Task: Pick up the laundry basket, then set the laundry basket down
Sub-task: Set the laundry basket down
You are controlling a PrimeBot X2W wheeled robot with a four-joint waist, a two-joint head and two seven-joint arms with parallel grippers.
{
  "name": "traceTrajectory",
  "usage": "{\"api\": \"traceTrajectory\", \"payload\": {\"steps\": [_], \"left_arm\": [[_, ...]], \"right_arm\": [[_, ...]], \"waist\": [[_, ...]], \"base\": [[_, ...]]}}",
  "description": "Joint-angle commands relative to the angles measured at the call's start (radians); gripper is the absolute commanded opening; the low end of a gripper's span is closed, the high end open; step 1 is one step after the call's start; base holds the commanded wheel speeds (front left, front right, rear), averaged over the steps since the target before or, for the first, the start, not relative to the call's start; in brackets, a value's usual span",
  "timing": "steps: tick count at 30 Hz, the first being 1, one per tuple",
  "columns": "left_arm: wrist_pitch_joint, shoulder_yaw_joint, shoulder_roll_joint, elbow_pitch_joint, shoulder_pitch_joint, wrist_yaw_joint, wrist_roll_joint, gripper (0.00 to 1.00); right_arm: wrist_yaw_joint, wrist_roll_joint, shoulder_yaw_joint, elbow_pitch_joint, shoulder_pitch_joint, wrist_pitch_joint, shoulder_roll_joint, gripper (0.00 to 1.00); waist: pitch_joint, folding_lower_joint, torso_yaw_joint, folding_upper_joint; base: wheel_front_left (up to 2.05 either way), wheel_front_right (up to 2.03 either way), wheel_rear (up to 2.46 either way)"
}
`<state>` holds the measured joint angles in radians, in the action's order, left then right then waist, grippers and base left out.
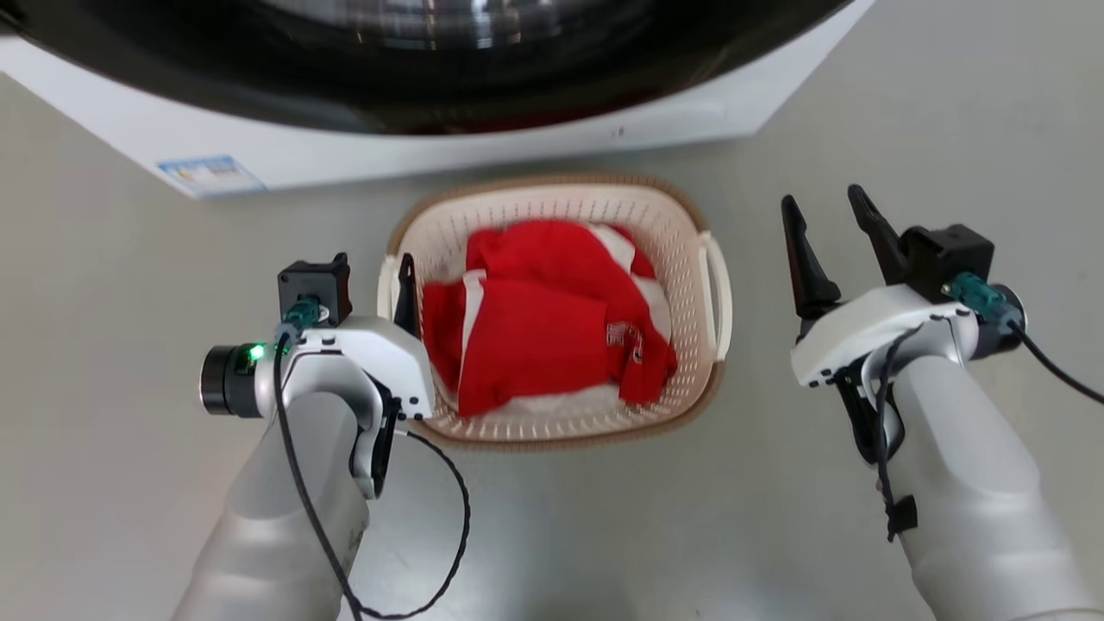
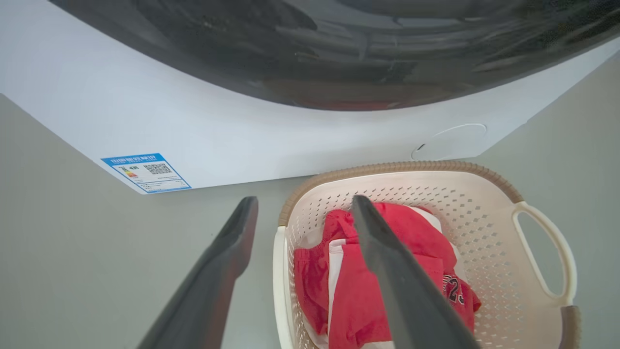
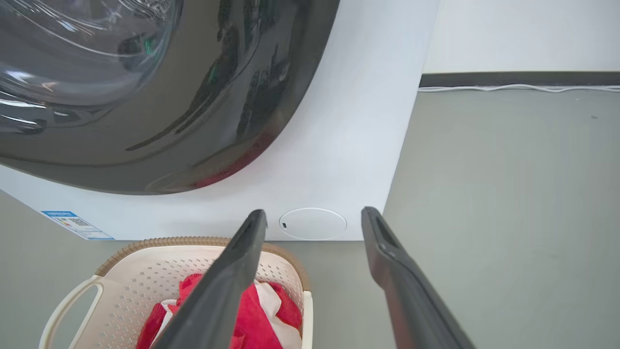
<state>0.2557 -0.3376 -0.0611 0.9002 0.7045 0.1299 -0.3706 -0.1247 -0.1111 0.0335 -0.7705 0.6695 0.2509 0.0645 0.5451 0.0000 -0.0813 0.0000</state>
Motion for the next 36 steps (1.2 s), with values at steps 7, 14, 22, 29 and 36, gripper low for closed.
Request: {"api": "traceTrajectory", "payload": {"steps": [7,14,22,29,36], "left_arm": [[0.006,0.089,-0.009,-0.089,-0.093,-0.045,0.038,1.0],[0.006,0.151,-0.005,-0.139,-0.174,-0.078,0.061,1.0],[0.006,0.248,-0.008,-0.246,-0.303,-0.104,0.08,1.0],[0.006,0.296,-0.004,-0.322,-0.397,-0.123,0.106,1.0],[0.006,0.347,0.0,-0.365,-0.479,-0.128,0.127,1.0]], "right_arm": [[-0.006,0.047,-0.015,0.069,-0.093,0.011,-0.013,1.0],[-0.006,0.07,-0.019,0.125,-0.155,0.011,0.0,1.0],[-0.006,0.055,-0.006,0.218,-0.24,0.011,0.023,1.0],[-0.006,0.044,-0.005,0.267,-0.321,0.011,0.046,1.0],[-0.006,0.043,-0.006,0.292,-0.395,0.011,0.047,1.0]], "waist": [[-0.18,0.0,0.003,0.0],[-0.293,0.0,0.003,0.0],[-0.405,0.0,-0.006,0.0],[-0.473,0.0,0.004,0.0],[-0.534,0.0,0.0,0.0]], "base": [[0.0,0.0,0.0],[0.0,0.0,0.0],[0.0,0.0,0.0],[0.0,0.0,0.0],[0.0,0.0,0.0]]}}
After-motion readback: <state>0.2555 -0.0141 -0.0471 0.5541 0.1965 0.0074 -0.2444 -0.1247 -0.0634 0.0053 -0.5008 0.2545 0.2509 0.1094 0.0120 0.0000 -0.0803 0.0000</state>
